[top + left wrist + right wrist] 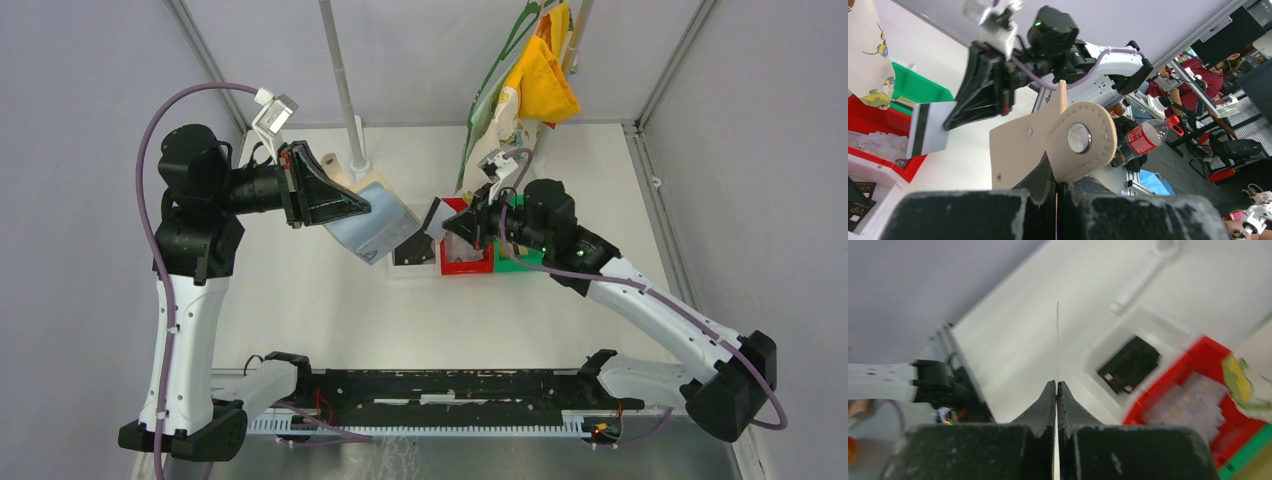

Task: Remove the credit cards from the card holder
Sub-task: Place the credit card in the storage box.

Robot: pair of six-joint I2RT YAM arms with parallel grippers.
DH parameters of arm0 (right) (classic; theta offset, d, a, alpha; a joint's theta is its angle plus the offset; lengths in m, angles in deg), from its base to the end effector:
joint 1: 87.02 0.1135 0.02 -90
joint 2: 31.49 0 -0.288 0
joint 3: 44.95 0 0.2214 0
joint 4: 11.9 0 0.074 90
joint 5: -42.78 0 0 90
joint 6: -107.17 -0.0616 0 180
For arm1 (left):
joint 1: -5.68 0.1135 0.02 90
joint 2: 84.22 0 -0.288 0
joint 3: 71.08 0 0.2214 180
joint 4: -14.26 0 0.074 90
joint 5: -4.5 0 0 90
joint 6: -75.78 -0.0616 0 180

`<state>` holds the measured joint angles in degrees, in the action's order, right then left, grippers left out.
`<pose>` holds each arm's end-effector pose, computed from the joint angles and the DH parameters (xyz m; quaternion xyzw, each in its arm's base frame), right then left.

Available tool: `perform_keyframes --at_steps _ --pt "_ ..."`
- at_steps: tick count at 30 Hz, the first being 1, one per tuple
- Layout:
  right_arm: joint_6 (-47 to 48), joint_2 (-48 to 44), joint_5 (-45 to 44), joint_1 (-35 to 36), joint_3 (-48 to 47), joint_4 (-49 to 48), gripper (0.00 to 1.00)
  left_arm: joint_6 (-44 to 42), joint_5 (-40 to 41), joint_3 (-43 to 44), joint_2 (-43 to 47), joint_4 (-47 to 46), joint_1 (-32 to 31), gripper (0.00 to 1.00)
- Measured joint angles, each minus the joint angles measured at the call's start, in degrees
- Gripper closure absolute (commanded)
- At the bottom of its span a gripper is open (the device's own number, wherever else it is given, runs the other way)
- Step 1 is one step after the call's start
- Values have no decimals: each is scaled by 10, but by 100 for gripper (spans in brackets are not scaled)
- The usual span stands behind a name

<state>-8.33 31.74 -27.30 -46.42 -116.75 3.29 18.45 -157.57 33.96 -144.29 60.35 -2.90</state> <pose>0.1688 0.1723 0.3884 -0.2107 0.7140 0.4655 0.4786 0.1157 -0.0767 0.5177 0.2823 0.6506 -0.5925 0.3819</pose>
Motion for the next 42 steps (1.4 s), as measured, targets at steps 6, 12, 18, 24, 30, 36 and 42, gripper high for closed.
perform_keyframes --at_steps 6,12,18,24,30,36,42 --pt "98 82 -93 -11 -8 136 100 -4 0 0 0 0 0 98" --pt "150 181 -162 -14 -42 189 100 -8 0 0 0 0 2 98" --pt "180 244 -211 -14 -88 193 100 -8 -1 0 2 -2 2 98" --pt "194 292 -225 -17 -93 191 100 -8 -4 0 7 -8 2 98" --pt "193 318 -198 -26 -89 180 100 -7 -7 0 11 -16 2 98" --pt "192 318 -173 -48 -80 161 85 -7 -13 0 12 -27 2 98" --pt "200 318 -170 -51 -80 161 69 6 -16 0 13 -40 2 98"
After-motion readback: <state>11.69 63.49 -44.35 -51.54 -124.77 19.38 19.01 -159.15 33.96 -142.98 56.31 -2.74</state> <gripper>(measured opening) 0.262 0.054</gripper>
